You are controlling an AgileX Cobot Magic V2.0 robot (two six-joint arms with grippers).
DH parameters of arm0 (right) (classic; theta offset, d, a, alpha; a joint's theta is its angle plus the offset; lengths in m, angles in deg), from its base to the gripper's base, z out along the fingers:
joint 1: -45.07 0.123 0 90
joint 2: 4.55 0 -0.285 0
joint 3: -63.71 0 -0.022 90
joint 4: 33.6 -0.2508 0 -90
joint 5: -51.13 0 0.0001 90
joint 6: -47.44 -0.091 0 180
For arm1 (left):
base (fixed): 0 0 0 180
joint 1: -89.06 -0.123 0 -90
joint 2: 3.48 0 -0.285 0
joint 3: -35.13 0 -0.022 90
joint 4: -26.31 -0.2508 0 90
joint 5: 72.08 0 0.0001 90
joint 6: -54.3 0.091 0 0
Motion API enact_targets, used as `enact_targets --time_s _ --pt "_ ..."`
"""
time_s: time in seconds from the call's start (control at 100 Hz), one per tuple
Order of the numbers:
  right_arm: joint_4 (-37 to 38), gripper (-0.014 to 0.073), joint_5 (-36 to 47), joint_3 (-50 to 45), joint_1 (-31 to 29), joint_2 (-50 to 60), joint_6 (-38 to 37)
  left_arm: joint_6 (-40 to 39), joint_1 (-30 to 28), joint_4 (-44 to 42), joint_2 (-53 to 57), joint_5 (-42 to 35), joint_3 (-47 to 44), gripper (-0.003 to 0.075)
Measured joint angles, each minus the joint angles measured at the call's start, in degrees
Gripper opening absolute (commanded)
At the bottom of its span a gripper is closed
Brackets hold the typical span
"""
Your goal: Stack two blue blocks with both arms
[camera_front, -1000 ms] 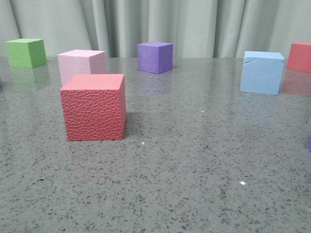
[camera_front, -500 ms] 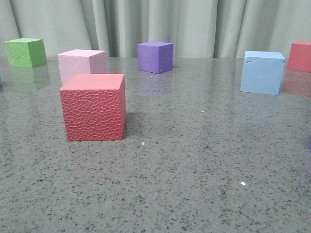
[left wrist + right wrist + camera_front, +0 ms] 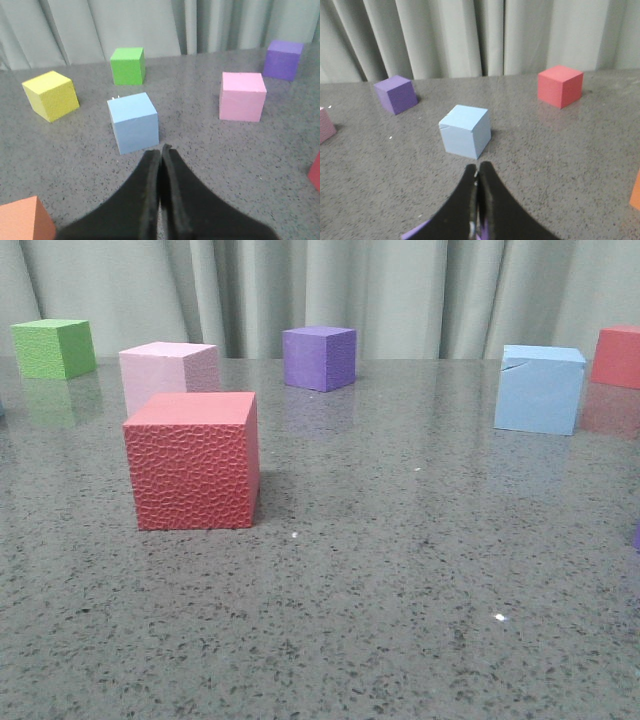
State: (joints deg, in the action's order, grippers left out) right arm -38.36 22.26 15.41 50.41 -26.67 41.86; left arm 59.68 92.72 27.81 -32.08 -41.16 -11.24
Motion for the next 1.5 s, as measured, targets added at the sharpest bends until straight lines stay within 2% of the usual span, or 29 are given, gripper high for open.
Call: enact_targets --time_s 0.14,0.31,0.58,0.96,1.06,1.12,1.2,1.27,1.39,1.43,1.46,1.5 --pt "-0.7 -0.0068 -8.1 7.7 0.0 -5.9 0.0 -0.5 0.0 0.0 -7.9 10.2 9.1 -0.0019" --pt "-0.9 -0.0068 -15.6 15.1 0.0 -12.3 0.0 -0.6 0.0 0.8 -15.2 17.3 17.2 -0.0019" --pt "-1.0 -0.0068 -16.6 17.7 0.0 -16.5 0.0 -0.6 0.0 4.6 -20.5 18.2 19.6 -0.0019" --pt "-1.0 -0.0066 -17.2 17.7 0.0 -16.5 0.0 -0.6 0.0 4.9 -21.2 18.8 19.7 -0.0018" --pt "-1.0 -0.0030 -18.5 17.7 0.0 -16.5 0.0 -0.6 0.0 4.9 -21.2 18.8 19.7 -0.0003" --pt "-1.0 0.0024 -19.1 17.7 0.0 -16.5 0.0 -0.6 0.0 5.3 -21.2 18.8 19.7 0.0044" --pt "-1.0 0.0156 -19.7 17.7 0.0 -16.5 0.0 -0.6 0.0 5.7 -21.2 18.9 19.7 0.0146" --pt "-1.0 0.0309 -19.8 17.7 0.0 -16.5 0.0 -0.6 0.0 5.8 -21.2 18.9 19.7 0.0279" --pt "-1.0 0.0589 -19.8 17.7 0.0 -16.5 0.0 -0.6 0.0 5.8 -21.2 18.9 19.7 0.0576" --pt "-1.0 0.0665 -19.8 17.7 0.0 -16.5 0.0 -0.6 0.0 5.8 -21.2 18.9 19.7 0.0650" --pt "-1.0 0.0659 -19.8 17.7 0.0 -16.5 0.0 -0.6 0.0 5.8 -21.2 18.9 19.7 0.0705" --pt "-1.0 0.0642 -19.8 17.7 0.0 -16.5 0.0 -0.6 0.0 5.8 -21.2 18.9 19.7 0.0715"
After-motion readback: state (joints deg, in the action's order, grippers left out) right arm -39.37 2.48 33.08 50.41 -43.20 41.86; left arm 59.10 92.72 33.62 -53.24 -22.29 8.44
